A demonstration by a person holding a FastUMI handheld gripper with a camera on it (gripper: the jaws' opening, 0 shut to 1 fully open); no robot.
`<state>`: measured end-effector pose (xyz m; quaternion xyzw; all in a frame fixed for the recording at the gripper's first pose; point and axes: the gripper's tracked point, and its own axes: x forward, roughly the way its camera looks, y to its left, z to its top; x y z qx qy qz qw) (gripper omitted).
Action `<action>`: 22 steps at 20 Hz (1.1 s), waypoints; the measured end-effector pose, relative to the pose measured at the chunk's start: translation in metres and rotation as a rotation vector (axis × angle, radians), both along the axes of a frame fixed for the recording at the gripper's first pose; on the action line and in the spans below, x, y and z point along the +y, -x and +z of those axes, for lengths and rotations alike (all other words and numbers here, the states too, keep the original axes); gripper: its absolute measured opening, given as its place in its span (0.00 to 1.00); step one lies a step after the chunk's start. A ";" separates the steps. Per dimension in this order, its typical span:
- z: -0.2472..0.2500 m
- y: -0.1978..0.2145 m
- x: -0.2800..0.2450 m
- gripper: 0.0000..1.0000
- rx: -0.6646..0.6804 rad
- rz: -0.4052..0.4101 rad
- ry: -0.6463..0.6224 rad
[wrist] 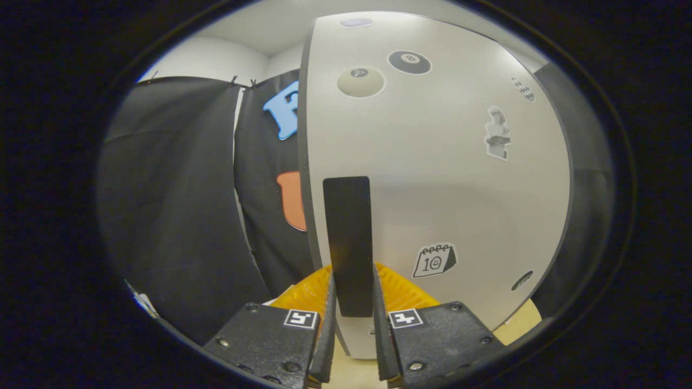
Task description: Open the shoe cabinet door, grab the shoes and put them into the shoe cabinet, then close the shoe cabinet door.
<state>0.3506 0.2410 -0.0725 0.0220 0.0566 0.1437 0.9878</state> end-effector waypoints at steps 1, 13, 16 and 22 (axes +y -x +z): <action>-0.001 0.009 -0.001 0.35 -0.002 0.002 0.004; -0.006 0.141 -0.084 0.31 0.008 -0.024 -0.015; -0.008 0.167 -0.111 0.30 0.007 -0.055 -0.011; -0.006 0.213 -0.177 0.25 0.013 -0.115 -0.033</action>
